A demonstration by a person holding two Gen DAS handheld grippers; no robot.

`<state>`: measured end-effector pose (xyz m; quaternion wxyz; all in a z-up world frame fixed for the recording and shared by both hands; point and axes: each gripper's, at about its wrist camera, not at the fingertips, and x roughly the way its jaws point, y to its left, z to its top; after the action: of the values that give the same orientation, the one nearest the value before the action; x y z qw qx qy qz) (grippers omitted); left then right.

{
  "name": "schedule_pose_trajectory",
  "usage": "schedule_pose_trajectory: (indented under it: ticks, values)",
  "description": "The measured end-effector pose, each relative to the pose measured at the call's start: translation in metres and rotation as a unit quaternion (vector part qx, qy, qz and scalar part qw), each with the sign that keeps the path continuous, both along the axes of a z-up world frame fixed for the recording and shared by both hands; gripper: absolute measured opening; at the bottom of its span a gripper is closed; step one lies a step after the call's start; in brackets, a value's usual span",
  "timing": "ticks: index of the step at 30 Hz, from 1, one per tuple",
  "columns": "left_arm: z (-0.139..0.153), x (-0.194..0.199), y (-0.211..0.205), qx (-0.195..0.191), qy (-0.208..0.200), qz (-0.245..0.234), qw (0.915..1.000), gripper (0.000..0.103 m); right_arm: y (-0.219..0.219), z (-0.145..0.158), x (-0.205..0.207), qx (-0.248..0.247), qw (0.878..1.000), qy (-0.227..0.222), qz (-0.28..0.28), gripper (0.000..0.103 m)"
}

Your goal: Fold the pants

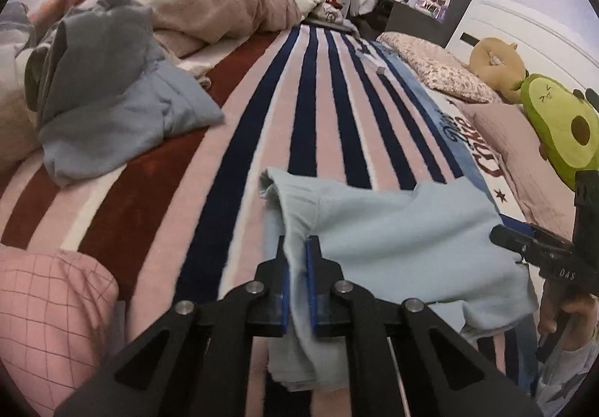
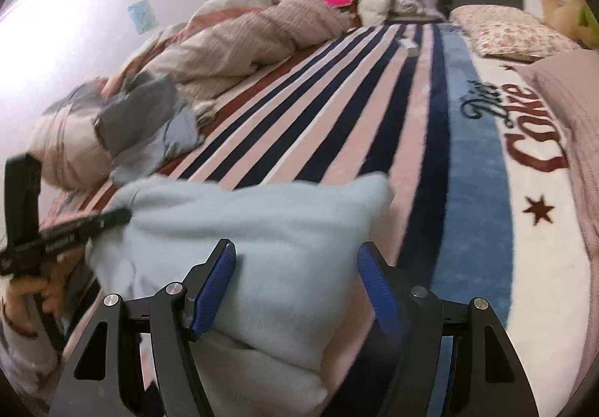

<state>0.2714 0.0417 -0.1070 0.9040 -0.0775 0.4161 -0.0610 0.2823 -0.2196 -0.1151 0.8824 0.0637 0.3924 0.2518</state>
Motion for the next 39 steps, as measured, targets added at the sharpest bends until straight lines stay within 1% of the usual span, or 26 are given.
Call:
schedule_pose_trajectory:
  ticks: [2,3,4,6,7,8,9,11,13,15,18,20,22,24,26,27,31,33,34,35,36,38,39]
  values:
    - [-0.007,0.004,0.0,0.002,0.016,-0.002,0.9999,0.006,0.008,-0.001,-0.003,-0.042,0.999,-0.009,0.012,0.064]
    - [-0.01,0.005,-0.001,0.005,0.023,-0.001,0.9997,0.006,0.011,-0.003,-0.005,-0.055,0.998,-0.006,0.019,0.065]
    - [-0.012,0.005,-0.001,0.005,0.027,-0.002,0.9996,0.007,0.011,-0.005,-0.005,-0.059,0.998,0.0,0.026,0.065]
    - [-0.011,0.006,0.0,-0.003,0.036,-0.008,0.9993,0.015,0.012,-0.011,-0.006,-0.069,0.997,0.014,0.04,0.066]
    - [-0.01,0.005,0.002,-0.009,0.036,-0.008,0.9993,0.033,0.012,-0.013,-0.007,-0.077,0.996,0.015,0.044,0.067]
    - [-0.007,0.004,0.003,-0.019,0.032,-0.009,0.9993,0.053,0.014,-0.016,-0.008,-0.089,0.995,0.016,0.049,0.069]
    - [-0.004,0.001,0.001,-0.031,0.025,-0.023,0.9989,0.059,0.015,-0.02,-0.009,-0.099,0.994,0.017,0.051,0.073]
    - [-0.002,-0.002,-0.007,-0.036,0.027,-0.061,0.9972,0.06,0.016,-0.024,-0.01,-0.106,0.993,0.017,0.044,0.075]
    - [-0.003,-0.004,-0.014,-0.033,0.034,-0.076,0.996,0.061,0.012,-0.02,-0.012,-0.087,0.995,0.016,0.038,0.075]
    - [-0.01,-0.002,-0.014,-0.041,0.049,-0.072,0.9954,0.061,0.007,-0.014,-0.012,-0.061,0.997,0.015,0.038,0.075]
    - [-0.022,0.004,-0.007,-0.056,0.066,-0.056,0.9947,0.061,0.0,-0.013,-0.009,-0.005,0.999,0.038,0.037,0.076]
    - [-0.027,0.008,-0.002,-0.07,0.077,-0.046,0.9935,0.064,-0.003,-0.017,-0.007,0.009,0.998,0.05,0.035,0.076]
    - [-0.032,0.009,0.0,-0.071,0.085,-0.041,0.993,0.069,-0.002,-0.021,-0.007,0.009,0.998,0.056,0.036,0.076]
    - [-0.04,0.012,0.001,-0.078,0.098,-0.039,0.9914,0.07,-0.001,-0.028,-0.005,0.019,0.997,0.072,0.035,0.076]
    - [-0.044,0.012,0.0,-0.085,0.099,-0.038,0.9907,0.071,0.0,-0.036,-0.003,0.043,0.994,0.091,0.04,0.075]
    - [-0.044,0.012,-0.001,-0.085,0.098,-0.039,0.9908,0.07,0.001,-0.04,-0.003,0.055,0.993,0.098,0.044,0.072]
    - [-0.047,0.014,-0.004,-0.092,0.095,-0.039,0.9905,0.066,0.005,-0.04,-0.005,0.063,0.993,0.094,0.038,0.066]
    - [-0.046,0.013,-0.006,-0.094,0.093,-0.041,0.9904,0.056,0.007,-0.037,-0.008,0.068,0.993,0.089,0.032,0.061]
    - [-0.046,0.013,-0.006,-0.103,0.093,-0.04,0.9895,0.048,0.008,-0.036,-0.01,0.064,0.994,0.083,0.032,0.059]
    - [-0.045,0.012,-0.007,-0.112,0.094,-0.041,0.9884,0.043,0.01,-0.034,-0.011,0.061,0.995,0.077,0.033,0.055]
    - [-0.044,0.012,-0.008,-0.11,0.092,-0.042,0.9888,0.041,0.012,-0.032,-0.012,0.061,0.995,0.073,0.034,0.048]
    - [-0.04,0.01,-0.013,-0.105,0.083,-0.052,0.9896,0.031,0.016,-0.024,-0.016,0.067,0.995,0.059,0.037,0.042]
    - [-0.037,0.009,-0.015,-0.105,0.081,-0.055,0.9896,0.028,0.017,-0.021,-0.018,0.067,0.996,0.053,0.038,0.039]
